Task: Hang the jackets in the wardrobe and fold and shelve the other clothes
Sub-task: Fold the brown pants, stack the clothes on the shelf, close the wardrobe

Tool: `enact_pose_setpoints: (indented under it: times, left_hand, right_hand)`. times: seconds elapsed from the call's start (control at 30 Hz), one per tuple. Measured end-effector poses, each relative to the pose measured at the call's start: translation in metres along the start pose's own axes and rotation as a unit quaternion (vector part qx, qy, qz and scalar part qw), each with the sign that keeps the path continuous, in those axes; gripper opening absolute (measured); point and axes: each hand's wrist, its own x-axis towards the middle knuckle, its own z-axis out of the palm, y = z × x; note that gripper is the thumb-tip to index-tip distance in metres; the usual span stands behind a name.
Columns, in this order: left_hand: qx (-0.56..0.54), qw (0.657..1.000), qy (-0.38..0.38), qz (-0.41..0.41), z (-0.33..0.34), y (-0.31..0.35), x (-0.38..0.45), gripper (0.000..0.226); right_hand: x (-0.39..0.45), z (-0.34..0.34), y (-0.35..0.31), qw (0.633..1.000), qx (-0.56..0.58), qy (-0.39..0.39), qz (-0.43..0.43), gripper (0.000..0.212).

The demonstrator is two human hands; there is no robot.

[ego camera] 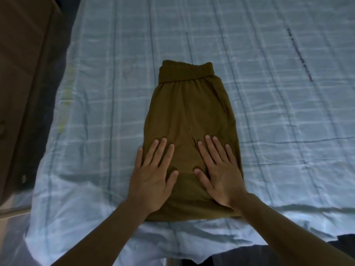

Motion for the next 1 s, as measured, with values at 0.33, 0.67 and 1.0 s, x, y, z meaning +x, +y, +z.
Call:
enact_pose_setpoints:
  times: [0.33, 0.67, 1.0]
  left_hand:
    - [-0.139, 0.976, 0.025, 0.168, 0.008, 0.006, -0.060, 0.045]
    - [-0.086, 0.972, -0.046, 0.216, -0.015, -0.025, -0.059, 0.085]
    - [-0.284, 0.956, 0.042, 0.056, -0.063, -0.039, -0.034, 0.009]
  right_hand:
    - [-0.066, 0.012, -0.008, 0.997, 0.033, 0.000, -0.066, 0.068]
    - [-0.078, -0.014, 0.020, 0.982, 0.098, -0.044, -0.153, 0.077]
    - [-0.037, -0.054, 0.021, 0.963, 0.266, 0.032, 0.038, 0.031]
